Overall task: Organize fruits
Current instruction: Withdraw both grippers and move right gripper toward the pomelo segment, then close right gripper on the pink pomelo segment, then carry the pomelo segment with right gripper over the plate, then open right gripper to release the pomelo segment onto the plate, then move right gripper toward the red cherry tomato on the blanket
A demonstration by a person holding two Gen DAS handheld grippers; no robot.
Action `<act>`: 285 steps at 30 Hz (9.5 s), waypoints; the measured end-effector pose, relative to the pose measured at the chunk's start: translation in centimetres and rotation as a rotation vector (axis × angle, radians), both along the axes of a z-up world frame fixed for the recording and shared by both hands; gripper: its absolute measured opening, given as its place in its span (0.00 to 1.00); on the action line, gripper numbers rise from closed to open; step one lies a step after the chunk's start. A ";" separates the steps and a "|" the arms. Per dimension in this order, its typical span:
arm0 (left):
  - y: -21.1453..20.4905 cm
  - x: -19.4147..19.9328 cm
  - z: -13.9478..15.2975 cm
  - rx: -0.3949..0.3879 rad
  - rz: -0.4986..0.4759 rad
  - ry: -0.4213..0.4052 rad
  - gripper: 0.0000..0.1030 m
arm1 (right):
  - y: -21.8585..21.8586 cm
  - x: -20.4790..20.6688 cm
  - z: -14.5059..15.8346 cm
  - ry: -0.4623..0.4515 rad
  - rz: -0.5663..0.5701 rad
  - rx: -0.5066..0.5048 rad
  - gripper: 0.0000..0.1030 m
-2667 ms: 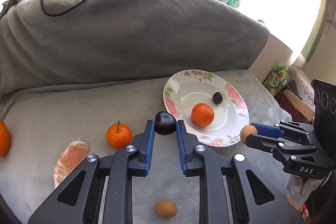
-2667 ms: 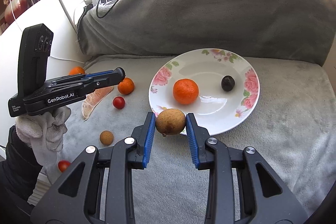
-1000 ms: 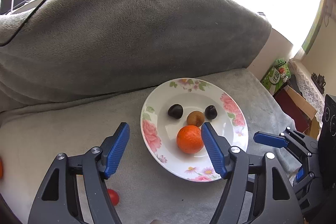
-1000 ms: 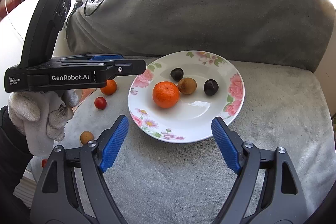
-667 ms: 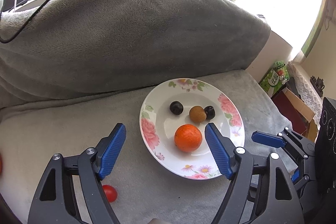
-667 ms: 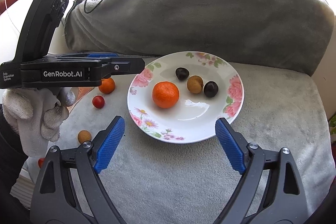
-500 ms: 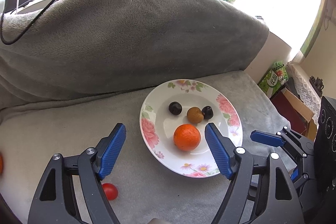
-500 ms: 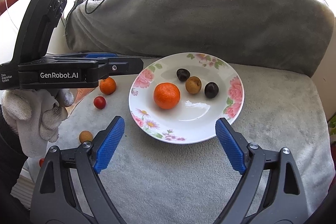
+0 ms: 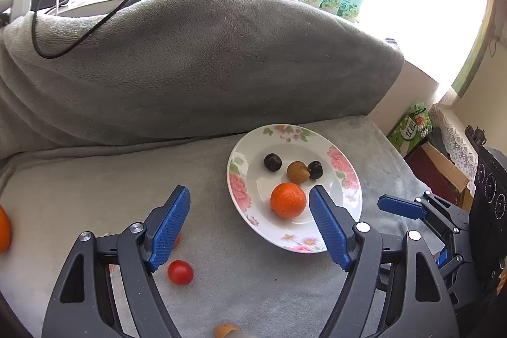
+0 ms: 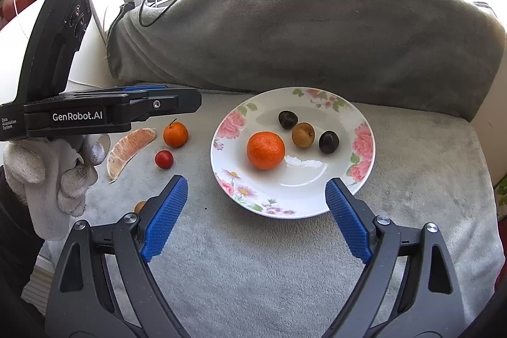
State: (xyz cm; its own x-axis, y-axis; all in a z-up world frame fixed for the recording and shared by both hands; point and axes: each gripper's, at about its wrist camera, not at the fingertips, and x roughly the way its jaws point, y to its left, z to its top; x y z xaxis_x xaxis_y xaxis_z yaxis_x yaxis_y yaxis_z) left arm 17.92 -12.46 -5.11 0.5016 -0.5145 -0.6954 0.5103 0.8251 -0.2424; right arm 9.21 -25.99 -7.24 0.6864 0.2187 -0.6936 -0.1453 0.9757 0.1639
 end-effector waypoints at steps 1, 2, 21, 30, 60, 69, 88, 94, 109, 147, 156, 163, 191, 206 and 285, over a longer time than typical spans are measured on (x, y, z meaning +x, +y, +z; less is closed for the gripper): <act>0.2 -0.2 0.1 -0.003 0.002 -0.002 0.75 | 0.2 0.0 0.1 -0.001 0.003 -0.002 0.88; 0.5 -0.3 0.2 -0.006 0.004 -0.004 0.75 | 0.3 -0.1 0.2 -0.002 0.005 -0.003 0.88; 9.8 -2.2 2.0 -0.060 0.153 -0.050 0.75 | 4.3 1.8 2.2 0.006 0.092 0.094 0.88; 15.0 -3.5 0.5 -0.078 0.244 -0.024 0.75 | 6.9 3.8 2.5 0.031 0.149 0.163 0.88; 16.7 -6.2 -7.4 -0.038 0.278 0.116 0.45 | 18.2 14.4 -2.2 0.313 0.318 0.200 0.65; 15.7 -5.4 -8.2 -0.008 0.262 0.138 0.39 | 19.3 16.9 -5.1 0.406 0.257 0.171 0.55; 11.6 -3.8 -8.5 0.073 0.256 0.116 0.29 | 21.0 17.8 -7.0 0.463 0.231 0.119 0.51; 11.5 -3.5 -8.9 0.079 0.260 0.096 0.28 | 21.0 17.5 -7.0 0.450 0.226 0.122 0.50; 12.5 -4.9 -8.0 0.062 0.257 0.036 0.27 | 19.9 17.4 -6.4 0.445 0.220 0.196 0.47; 5.7 -9.3 -2.4 0.048 0.137 -0.103 0.27 | 8.6 11.2 1.7 0.282 0.127 0.254 0.46; 2.3 -9.1 -1.7 0.039 0.071 -0.114 0.27 | 3.4 9.3 2.1 0.268 0.056 0.275 0.46; -0.7 -8.6 -1.1 0.039 0.021 -0.116 0.27 | -0.2 8.3 1.9 0.258 -0.005 0.287 0.46; -9.2 -5.1 -3.2 0.079 -0.111 -0.041 0.27 | -9.6 6.2 -1.5 0.295 -0.158 0.312 0.45; -9.5 -4.3 -4.0 0.089 -0.087 -0.029 0.34 | -9.9 6.1 -1.9 0.298 -0.178 0.309 0.45; 14.2 -16.0 -1.1 -0.036 0.247 -0.066 0.49 | 8.0 0.7 1.7 0.043 0.180 0.083 0.65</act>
State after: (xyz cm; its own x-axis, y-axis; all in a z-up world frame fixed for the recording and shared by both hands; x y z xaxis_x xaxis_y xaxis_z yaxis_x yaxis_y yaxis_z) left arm 1.92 1.72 -6.22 0.6585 -0.3947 -0.6408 0.3101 0.9181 -0.2469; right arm 9.95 -17.96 -5.50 0.6016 0.3927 -0.6957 -0.3073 0.9176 0.2522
